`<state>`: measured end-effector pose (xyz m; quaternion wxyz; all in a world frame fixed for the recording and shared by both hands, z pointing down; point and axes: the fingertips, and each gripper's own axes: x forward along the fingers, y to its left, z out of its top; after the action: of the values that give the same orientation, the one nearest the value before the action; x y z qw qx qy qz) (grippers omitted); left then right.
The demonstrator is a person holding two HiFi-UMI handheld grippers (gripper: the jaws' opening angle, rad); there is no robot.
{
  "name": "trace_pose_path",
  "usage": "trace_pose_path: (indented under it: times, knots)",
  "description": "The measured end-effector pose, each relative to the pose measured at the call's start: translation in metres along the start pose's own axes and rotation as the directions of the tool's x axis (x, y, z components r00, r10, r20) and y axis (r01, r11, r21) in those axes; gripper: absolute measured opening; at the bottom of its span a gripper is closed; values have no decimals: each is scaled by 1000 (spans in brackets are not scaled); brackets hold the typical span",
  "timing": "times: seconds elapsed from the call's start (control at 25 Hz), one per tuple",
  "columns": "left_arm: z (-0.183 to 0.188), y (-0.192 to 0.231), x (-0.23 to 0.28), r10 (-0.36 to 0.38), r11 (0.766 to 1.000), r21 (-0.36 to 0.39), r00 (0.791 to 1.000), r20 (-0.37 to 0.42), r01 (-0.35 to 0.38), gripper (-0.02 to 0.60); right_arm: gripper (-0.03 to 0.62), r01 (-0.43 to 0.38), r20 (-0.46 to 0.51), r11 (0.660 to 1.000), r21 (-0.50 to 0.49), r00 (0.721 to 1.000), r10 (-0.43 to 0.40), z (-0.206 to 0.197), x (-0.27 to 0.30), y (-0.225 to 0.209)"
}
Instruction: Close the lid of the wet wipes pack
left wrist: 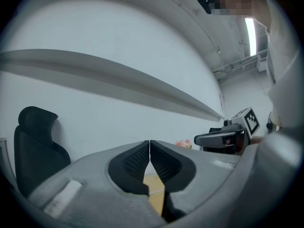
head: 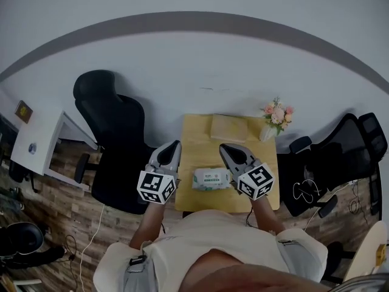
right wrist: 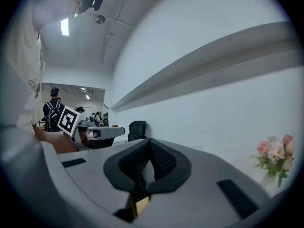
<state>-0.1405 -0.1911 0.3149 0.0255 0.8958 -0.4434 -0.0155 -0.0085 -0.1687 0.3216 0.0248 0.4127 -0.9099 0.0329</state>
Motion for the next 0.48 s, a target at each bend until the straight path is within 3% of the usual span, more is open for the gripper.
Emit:
trace_pose_path:
  times: [0.48]
  knots:
    - [-19, 0, -5, 5, 999, -36, 1000, -30, -6, 17, 2, -8, -41, 1000, -9, 999, 7, -11, 1, 6]
